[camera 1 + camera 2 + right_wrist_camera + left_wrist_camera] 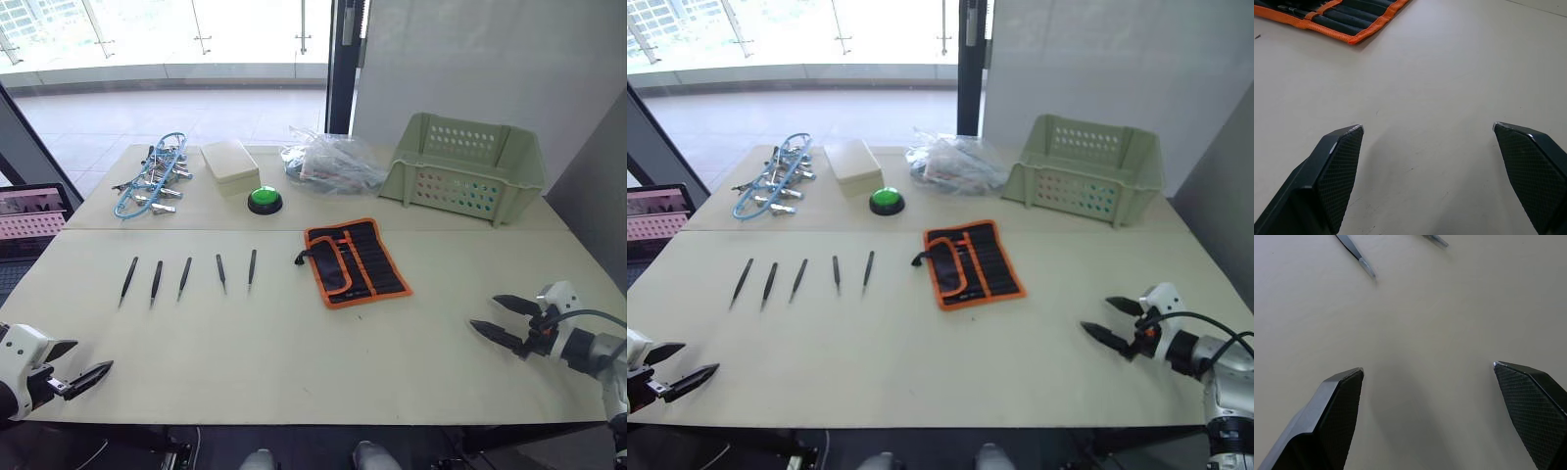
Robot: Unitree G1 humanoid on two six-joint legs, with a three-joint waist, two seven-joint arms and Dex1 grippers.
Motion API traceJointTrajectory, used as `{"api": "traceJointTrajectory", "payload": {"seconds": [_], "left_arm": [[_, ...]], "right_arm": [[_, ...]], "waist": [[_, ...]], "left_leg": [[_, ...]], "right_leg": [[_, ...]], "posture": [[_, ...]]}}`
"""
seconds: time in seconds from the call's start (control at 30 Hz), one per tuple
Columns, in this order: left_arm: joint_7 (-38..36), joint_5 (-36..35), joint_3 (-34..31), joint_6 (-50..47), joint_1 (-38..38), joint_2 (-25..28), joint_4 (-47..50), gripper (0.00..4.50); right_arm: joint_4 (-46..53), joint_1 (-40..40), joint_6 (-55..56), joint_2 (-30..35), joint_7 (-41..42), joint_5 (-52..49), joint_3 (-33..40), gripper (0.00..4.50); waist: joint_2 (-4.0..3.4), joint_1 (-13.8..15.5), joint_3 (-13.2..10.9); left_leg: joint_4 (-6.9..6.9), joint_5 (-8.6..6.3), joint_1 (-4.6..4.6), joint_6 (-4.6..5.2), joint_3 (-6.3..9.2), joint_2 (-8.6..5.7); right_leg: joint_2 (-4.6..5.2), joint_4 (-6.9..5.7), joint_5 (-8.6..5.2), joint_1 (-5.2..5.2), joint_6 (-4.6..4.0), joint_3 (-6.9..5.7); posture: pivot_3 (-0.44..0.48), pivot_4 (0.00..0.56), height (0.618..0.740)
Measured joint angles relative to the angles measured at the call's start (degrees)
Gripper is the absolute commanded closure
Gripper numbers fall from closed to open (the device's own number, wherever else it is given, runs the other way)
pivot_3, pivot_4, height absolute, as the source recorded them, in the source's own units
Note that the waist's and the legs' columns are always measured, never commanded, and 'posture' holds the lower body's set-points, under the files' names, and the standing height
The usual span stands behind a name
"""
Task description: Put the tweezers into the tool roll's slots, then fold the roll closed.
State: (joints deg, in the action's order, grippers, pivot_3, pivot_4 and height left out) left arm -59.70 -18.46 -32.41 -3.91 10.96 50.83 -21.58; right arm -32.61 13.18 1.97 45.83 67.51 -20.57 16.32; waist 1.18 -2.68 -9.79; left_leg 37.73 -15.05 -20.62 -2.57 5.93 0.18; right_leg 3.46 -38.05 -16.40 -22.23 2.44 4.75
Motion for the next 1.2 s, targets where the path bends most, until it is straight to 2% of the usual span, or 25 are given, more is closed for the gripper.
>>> {"api": "traceJointTrajectory", "payload": {"seconds": [0.07, 0.17, 0.27, 0.37, 0.43, 0.53, 0.6, 0.73, 0.87, 1.03, 1.2], "left_arm": [[-0.2, -0.3, 0.0, -0.2, 0.0, 0.0, 0.0, 0.00], [-4.3, -6.2, -0.4, -4.9, -0.3, 0.0, 3.5, 0.00], [-9.1, -12.6, -0.5, -9.4, -0.1, 0.0, 12.1, 0.00], [-10.1, -15.4, -0.1, -13.4, -0.3, 0.6, 18.6, 0.00], [-9.5, -16.2, 0.8, -15.4, -1.4, 0.6, 23.5, 0.00], [-8.4, -17.2, 3.0, -17.0, -2.3, 0.4, 29.1, 0.00], [-5.3, -17.3, 4.5, -17.9, -4.3, -1.6, 32.3, 0.00], [-0.3, -16.0, 9.0, -17.7, -5.3, -5.9, 37.3, 0.00], [1.5, -16.1, 8.7, -18.3, -4.2, -5.9, 40.0, 0.00], [1.5, -15.6, 8.8, -18.2, -3.1, -5.2, 41.2, 0.00], [1.5, -15.5, 8.7, -17.9, -2.1, -5.2, 41.3, 0.00]], "right_arm": [[0.3, 0.0, -0.3, -0.1, -0.2, 0.0, 0.0, 0.01], [5.2, 0.0, -4.1, -1.9, -2.8, -0.9, 0.0, 0.01], [12.6, -0.7, -6.8, -5.1, -10.5, 0.9, -1.0, 0.01], [22.4, -1.6, -16.0, -7.6, -16.4, 1.0, -4.1, 0.01], [29.2, -0.6, -30.3, -7.9, -19.3, -3.0, -6.1, 0.01], [34.4, 5.1, -42.3, -12.9, -25.7, -9.2, -5.2, 0.01], [37.3, 8.1, -46.5, -15.4, -29.8, -10.1, -5.3, 0.01], [42.4, 10.7, -51.6, -23.5, -36.1, -10.1, -11.6, 0.01], [42.5, 10.7, -54.7, -27.6, -40.5, -10.1, -12.8, 0.01], [41.8, 12.2, -55.1, -30.7, -43.3, -10.0, -13.0, 1.49], [41.6, 12.8, -55.1, -30.9, -44.5, -9.7, -13.3, 1.49]], "waist": [[0.00, 0.0, 0.0], [0.01, 0.0, 0.0], [0.00, 0.0, 0.0], [-0.10, 0.0, -0.1], [-0.14, 0.1, -0.1], [-0.13, -0.2, -0.1], [-0.21, -0.1, -0.1], [-0.11, 0.0, 0.0], [-0.11, 0.3, 0.0], [-0.13, 0.0, 0.0], [-0.13, 0.0, 0.0]], "left_leg": [[0.00, 0.00, 0.00, 0.00, 0.00, 0.00], [0.00, 0.00, -0.03, 0.00, 0.02, 0.03], [0.00, 0.00, -0.04, -0.01, 0.02, 0.03], [0.00, 0.00, -0.14, -0.01, 0.04, 0.03], [0.01, 0.00, -0.19, -0.01, 0.06, 0.02], [0.01, 0.00, -0.20, -0.01, 0.07, 0.07], [-0.01, 0.00, -0.23, -0.01, 0.09, 0.06], [-0.01, 0.00, -0.65, -0.02, 0.16, 0.05], [0.05, 0.02, -1.10, -0.04, 0.18, -0.04], [0.05, 0.02, -1.03, -0.04, 0.16, 0.00], [0.05, 0.02, -1.03, -0.04, 0.16, 0.00]], "right_leg": [[0.00, 0.00, 0.00, 0.00, 0.00, 0.00], [-0.02, -0.01, 0.00, -0.01, 0.00, -0.02], [-0.01, -0.02, 0.00, -0.03, 0.00, -0.01], [-0.01, -0.02, 0.00, -0.13, -0.01, 0.00], [0.01, -0.02, 0.01, -0.15, -0.01, 0.01], [-0.05, -0.02, 0.02, -0.18, -0.03, 0.01], [-0.04, 0.00, 0.02, -0.22, -0.03, -0.02], [-0.04, -0.06, 0.05, -0.72, -0.06, -0.06], [0.05, -0.16, 0.11, -1.17, -0.06, -0.04], [-0.02, -0.15, 0.11, -1.15, -0.06, -0.04], [-0.03, -0.13, 0.11, -1.13, -0.06, -0.05]], "posture": [[0.000, 0.150, 0.740], [0.000, 0.150, 0.740], [0.000, 0.150, 0.740], [0.000, 0.150, 0.740], [0.000, 0.150, 0.740], [0.000, 0.150, 0.740], [0.000, 0.150, 0.740], [0.000, 0.150, 0.740], [0.000, 0.150, 0.740], [0.000, 0.150, 0.740], [0.000, 0.150, 0.740]]}}
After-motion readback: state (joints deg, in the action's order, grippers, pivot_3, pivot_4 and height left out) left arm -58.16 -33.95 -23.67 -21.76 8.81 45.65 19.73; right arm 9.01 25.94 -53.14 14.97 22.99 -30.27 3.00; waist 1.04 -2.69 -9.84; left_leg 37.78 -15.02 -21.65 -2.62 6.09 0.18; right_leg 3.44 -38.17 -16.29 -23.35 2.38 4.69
